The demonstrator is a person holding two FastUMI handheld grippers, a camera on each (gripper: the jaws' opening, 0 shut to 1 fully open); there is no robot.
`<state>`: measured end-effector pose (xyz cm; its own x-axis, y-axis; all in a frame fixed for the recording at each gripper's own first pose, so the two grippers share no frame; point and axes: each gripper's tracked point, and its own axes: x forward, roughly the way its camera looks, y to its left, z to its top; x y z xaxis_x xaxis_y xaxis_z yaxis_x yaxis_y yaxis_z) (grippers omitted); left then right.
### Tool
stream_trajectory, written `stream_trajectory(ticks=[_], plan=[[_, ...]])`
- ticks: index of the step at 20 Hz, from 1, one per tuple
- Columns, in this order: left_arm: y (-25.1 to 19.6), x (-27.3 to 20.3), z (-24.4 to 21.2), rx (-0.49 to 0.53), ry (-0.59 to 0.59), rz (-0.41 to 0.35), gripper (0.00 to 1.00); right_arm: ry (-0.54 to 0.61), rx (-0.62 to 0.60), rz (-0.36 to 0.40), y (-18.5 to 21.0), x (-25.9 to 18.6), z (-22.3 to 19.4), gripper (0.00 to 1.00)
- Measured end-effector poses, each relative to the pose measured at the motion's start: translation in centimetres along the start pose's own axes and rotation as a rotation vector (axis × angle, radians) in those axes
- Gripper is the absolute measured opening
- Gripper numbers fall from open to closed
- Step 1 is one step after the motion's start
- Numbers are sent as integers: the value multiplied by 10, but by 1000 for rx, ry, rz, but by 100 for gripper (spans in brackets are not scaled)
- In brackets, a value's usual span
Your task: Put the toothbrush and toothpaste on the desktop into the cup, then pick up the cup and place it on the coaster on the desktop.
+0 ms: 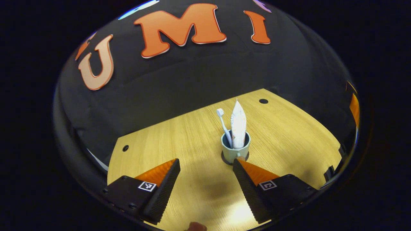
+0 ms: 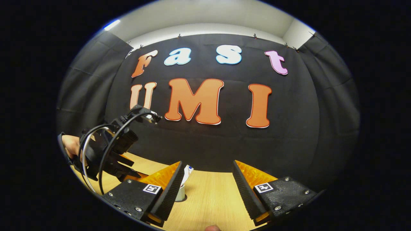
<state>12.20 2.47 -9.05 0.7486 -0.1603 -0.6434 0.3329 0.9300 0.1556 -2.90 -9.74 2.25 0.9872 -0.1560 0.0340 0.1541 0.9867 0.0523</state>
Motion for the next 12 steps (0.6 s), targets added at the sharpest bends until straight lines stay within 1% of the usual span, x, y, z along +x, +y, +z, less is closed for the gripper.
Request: stream_trajectory(ticks=[2,7,10,12], plan=[[22,-19,6,-36,-92,52,100,-6,3,10,14,0,4,90],[76,-80,22,-112,-349,199,99,-11,55,45,49,2,8,90],[94,-110,20,-153,-472,237,99,-43,76,74,69,4,15,90],[102,-124,17,-184,-516,240,99,-66,74,90,81,6,21,91]])
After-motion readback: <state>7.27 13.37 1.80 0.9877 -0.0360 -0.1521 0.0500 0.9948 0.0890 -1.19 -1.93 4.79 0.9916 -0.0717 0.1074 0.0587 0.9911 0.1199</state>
